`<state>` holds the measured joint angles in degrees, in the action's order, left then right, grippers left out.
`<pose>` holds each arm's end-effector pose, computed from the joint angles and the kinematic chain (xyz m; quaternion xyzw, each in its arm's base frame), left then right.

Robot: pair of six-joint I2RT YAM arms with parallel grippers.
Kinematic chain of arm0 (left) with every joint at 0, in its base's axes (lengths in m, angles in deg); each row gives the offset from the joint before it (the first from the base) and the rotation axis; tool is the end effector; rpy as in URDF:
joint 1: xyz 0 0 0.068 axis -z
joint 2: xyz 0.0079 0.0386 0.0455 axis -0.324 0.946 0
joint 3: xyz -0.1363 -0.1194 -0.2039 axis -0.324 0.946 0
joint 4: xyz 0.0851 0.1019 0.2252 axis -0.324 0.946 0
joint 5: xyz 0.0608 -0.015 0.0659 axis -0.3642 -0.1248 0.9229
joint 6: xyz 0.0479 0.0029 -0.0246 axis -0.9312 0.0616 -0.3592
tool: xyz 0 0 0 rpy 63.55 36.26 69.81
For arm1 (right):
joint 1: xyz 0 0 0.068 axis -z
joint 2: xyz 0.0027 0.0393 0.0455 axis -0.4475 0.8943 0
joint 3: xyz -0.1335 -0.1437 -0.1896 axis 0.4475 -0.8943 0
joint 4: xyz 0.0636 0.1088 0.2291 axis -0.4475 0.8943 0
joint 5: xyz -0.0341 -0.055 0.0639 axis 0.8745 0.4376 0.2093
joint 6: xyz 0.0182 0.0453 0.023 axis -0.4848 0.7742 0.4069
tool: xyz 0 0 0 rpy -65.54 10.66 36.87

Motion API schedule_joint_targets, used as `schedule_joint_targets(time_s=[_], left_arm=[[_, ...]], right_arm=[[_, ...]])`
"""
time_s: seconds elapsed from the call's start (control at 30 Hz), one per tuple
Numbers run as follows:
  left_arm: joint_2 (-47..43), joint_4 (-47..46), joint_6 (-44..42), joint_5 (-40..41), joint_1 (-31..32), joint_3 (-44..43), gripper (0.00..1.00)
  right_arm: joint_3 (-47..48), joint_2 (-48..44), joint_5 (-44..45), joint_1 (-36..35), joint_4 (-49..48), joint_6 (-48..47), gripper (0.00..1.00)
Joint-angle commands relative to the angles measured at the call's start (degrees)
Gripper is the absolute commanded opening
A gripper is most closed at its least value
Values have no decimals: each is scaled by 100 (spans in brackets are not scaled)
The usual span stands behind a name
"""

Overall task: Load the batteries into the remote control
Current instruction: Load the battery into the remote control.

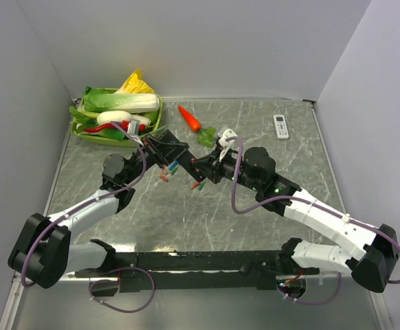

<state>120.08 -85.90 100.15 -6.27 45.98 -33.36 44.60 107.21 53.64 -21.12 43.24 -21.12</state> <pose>0.2214 -0.1314 0.2996 0.0436 0.5770 -0.6418 0.5032 0.1654 0.1927 0.3495 -0.3364 0.6473 0.3629 0.5798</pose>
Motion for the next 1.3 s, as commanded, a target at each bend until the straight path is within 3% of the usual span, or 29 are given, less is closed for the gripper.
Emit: schedule_joint_targets(time_s=[0.0,1.0,1.27], left_arm=[[53,-509,218,-31,-18,-262,2],[36,-729,570,48,-35,-289,2],[18,-607,544,13,-35,-332,2]], right_arm=[[8,-162,-159,-64,-330,-100,0],[-27,-171,-98,-90,434,-575,0],[-19,-66,-98,-90,426,-522,9]])
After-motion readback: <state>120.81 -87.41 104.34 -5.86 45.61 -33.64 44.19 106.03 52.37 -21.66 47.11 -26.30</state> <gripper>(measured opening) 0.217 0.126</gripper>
